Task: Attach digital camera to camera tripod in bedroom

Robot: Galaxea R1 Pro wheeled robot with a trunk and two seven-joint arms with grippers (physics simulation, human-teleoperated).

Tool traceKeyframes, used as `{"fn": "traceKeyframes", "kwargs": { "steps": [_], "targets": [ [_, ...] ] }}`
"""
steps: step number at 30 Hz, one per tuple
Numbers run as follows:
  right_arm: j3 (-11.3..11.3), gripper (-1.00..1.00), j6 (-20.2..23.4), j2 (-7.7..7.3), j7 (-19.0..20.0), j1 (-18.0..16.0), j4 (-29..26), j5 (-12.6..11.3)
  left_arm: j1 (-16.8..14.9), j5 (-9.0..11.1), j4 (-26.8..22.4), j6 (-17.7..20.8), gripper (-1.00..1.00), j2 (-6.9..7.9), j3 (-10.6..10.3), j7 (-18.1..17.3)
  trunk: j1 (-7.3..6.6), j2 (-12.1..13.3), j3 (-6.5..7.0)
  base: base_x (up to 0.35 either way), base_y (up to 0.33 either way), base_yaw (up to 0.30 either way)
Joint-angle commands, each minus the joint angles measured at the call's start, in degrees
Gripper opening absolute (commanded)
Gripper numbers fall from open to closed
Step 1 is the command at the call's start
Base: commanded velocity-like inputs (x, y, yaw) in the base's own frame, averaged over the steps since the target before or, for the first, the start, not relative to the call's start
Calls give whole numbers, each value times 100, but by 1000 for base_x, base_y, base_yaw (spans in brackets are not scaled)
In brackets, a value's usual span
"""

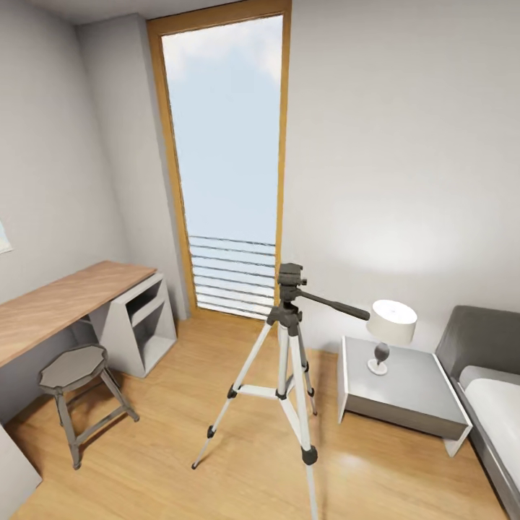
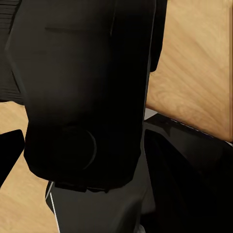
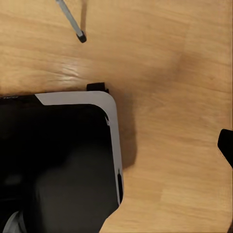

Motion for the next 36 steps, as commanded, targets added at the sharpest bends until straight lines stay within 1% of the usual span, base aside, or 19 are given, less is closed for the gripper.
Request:
{"fn": "traceKeyframes", "kwargs": {
  "steps": [1, 5, 10, 16, 24, 29, 36],
  "targets": [
    [-46, 100, -32, -3, 23, -8, 20, 11, -4, 33, 4, -13, -100, 0, -49, -6, 6, -9, -9, 294, 0, 0],
    [-46, 100, -32, -6, 23, -8, 19, 11, -3, 33, 3, -13, -100, 0, -48, -7, 6, -9, -9, 309, 0, 0],
    [-46, 100, -32, -19, 23, -8, 18, 11, -3, 33, 2, -13, -100, 0, -48, -7, 6, -9, -9, 129, 0, 0],
    [-47, 100, -31, -17, 23, -8, 18, 11, -3, 33, 2, -13, -100, 0, -48, -7, 6, -9, -9, 29, 0, 0],
    [-46, 100, -16, 24, 23, -8, 20, 6, -4, 41, 3, -13, -100, 0, -47, -2, 6, -9, -12, 3, 0, 0],
    [-45, 100, -22, -13, 29, -8, 19, 10, -4, 47, 5, -13, -100, 0, -46, 1, 6, -9, -46, 0, 0, 0],
    [-45, 100, -27, -28, 30, -8, 18, 11, -5, 50, 3, -13, -100, 0, -46, 1, 6, -9, -107, 0, 0, 0]
  ]
}}
